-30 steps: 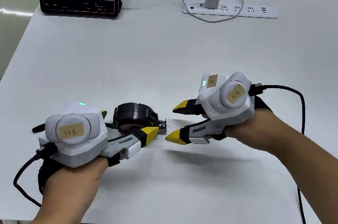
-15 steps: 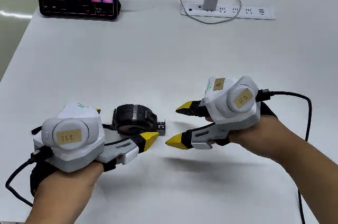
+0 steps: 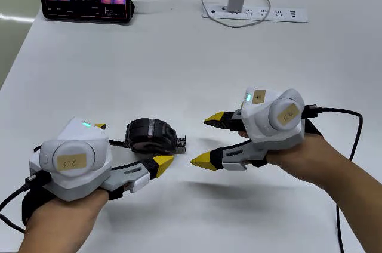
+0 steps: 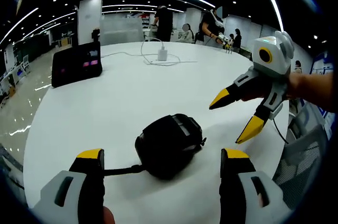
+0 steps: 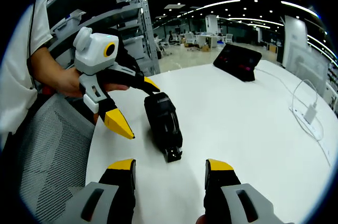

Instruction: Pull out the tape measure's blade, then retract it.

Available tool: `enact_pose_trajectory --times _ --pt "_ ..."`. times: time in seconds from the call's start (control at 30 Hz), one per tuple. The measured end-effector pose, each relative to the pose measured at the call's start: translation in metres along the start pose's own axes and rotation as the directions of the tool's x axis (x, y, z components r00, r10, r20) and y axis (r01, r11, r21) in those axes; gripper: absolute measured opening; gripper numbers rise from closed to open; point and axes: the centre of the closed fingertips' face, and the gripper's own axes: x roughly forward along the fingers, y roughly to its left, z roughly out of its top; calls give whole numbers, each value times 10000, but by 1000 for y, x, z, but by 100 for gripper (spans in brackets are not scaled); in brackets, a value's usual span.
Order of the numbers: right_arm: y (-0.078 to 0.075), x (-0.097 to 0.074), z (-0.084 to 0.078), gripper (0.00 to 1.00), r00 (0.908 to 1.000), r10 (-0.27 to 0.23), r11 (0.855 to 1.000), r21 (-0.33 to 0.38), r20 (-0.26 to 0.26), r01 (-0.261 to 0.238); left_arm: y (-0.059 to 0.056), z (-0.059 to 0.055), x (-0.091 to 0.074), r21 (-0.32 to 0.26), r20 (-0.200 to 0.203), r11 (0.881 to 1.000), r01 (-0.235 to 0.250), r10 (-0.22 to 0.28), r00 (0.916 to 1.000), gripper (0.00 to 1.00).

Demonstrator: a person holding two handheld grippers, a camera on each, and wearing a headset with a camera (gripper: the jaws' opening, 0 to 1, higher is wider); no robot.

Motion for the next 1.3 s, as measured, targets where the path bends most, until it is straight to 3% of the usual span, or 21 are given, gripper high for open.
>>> enact_pose_trajectory --times 0.33,0.5,0.8,1.03,1.3 --pt "1 -17 -2 53 9987 -469 9989 26 185 469 0 -2 -9 762 -161 9969 217 -205 9997 89" --pt "-1 -25 -5 54 9975 -689 9976 20 167 689 0 1 -15 1025 -9 9942 334 -335 9994 89" --pt "-1 -35 -7 56 9960 -865 9962 136 216 863 0 4 -23 1113 143 9911 726 -746 9971 92" --pt "-1 -44 -10 56 9942 -1034 9943 275 287 1027 -1 0 -29 1304 -21 9882 802 -806 9967 92" --pt "-3 -54 -14 58 9914 -1256 9915 390 356 1242 1 0 -36 1271 61 9871 972 -988 9951 96"
